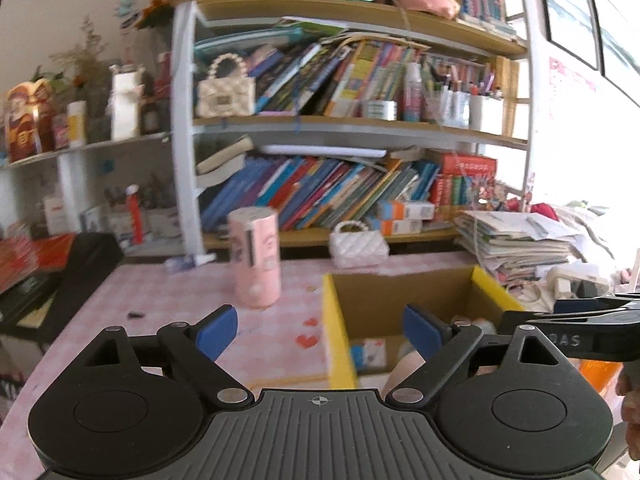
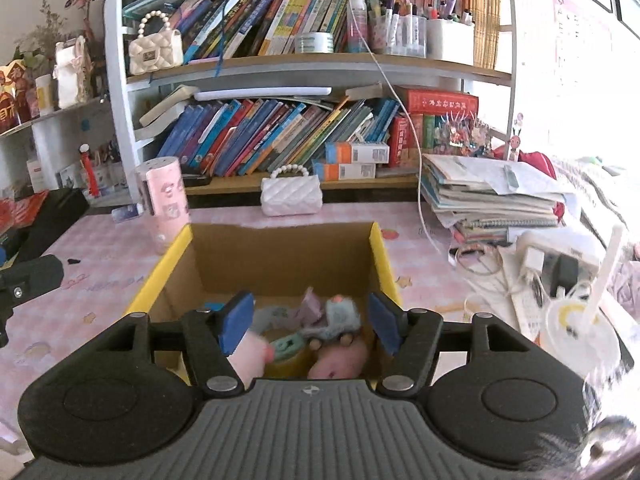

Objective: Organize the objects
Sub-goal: 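Withdraw both tools from the box back over the table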

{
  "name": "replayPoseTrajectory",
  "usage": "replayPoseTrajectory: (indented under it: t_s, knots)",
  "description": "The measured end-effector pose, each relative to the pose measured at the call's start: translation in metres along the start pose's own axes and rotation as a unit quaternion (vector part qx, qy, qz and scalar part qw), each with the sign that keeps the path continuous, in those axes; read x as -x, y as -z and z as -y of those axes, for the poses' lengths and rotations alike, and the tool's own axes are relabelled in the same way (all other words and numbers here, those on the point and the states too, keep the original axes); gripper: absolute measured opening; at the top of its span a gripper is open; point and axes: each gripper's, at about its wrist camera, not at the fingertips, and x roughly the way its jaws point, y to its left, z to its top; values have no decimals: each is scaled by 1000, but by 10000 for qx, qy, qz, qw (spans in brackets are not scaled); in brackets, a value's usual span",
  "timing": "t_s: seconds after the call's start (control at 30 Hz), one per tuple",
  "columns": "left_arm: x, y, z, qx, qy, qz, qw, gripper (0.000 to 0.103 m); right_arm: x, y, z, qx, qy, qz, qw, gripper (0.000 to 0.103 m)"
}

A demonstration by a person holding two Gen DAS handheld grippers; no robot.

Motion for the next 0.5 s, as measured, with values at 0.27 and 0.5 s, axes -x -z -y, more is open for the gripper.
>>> replayPoseTrajectory:
  t_s: [0.27, 0.5]
  knots:
    - [35, 29, -35, 191, -288, -334, 9988, 92, 34, 30, -40, 57, -41, -209, 9998, 66]
    - [62, 47, -50, 214, -437, -510, 9975, 93, 62, 59, -71, 97, -13, -377, 9992, 67]
